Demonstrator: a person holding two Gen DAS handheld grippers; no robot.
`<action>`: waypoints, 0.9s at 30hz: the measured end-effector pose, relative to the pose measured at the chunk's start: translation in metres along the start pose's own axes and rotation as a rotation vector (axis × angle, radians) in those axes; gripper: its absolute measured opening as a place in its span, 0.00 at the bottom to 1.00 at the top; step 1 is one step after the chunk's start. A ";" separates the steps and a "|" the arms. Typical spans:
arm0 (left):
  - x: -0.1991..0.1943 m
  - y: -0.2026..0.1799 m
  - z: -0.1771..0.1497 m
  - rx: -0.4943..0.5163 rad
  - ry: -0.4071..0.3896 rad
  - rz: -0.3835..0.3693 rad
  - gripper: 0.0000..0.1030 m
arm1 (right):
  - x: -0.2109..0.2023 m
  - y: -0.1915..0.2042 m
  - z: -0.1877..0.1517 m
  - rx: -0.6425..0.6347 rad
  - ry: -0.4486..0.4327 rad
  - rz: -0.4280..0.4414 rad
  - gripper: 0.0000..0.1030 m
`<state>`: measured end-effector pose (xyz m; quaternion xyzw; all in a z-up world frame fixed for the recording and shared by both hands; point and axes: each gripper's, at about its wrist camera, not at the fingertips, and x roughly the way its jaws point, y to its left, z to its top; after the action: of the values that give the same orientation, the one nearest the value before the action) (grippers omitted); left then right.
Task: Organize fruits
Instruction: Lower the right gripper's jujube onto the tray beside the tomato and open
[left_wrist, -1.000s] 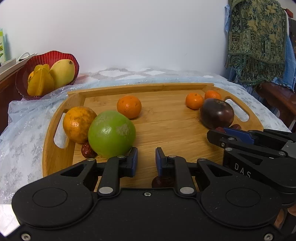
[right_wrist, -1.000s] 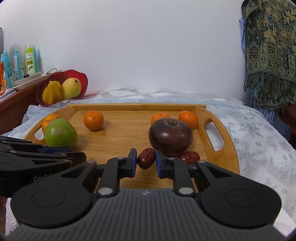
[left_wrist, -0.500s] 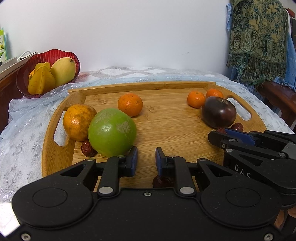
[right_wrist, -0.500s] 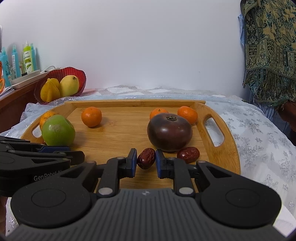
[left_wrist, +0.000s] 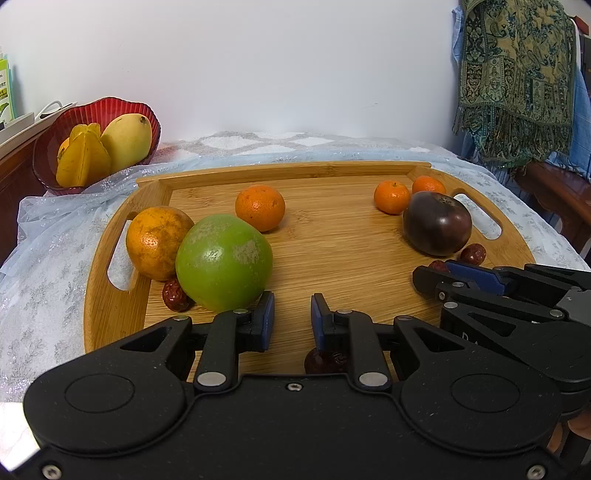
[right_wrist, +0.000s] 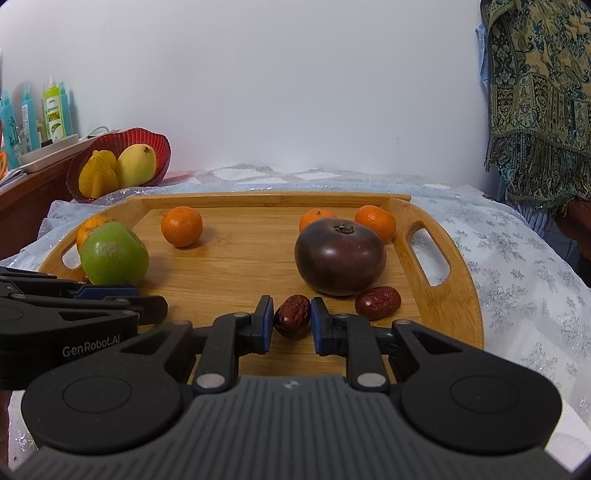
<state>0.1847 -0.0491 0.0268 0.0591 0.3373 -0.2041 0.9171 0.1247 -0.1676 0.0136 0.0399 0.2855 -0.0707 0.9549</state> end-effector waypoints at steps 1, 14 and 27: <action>0.000 0.000 0.000 0.000 0.000 0.000 0.20 | 0.000 0.000 0.000 0.000 0.001 -0.001 0.26; 0.000 0.000 0.000 0.000 0.000 0.000 0.21 | 0.002 0.001 -0.001 -0.003 0.007 -0.006 0.27; -0.003 -0.004 -0.001 0.019 0.001 -0.008 0.32 | 0.000 0.000 -0.001 0.002 -0.003 -0.005 0.27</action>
<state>0.1803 -0.0514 0.0276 0.0668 0.3362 -0.2111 0.9154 0.1245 -0.1672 0.0127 0.0399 0.2841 -0.0735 0.9551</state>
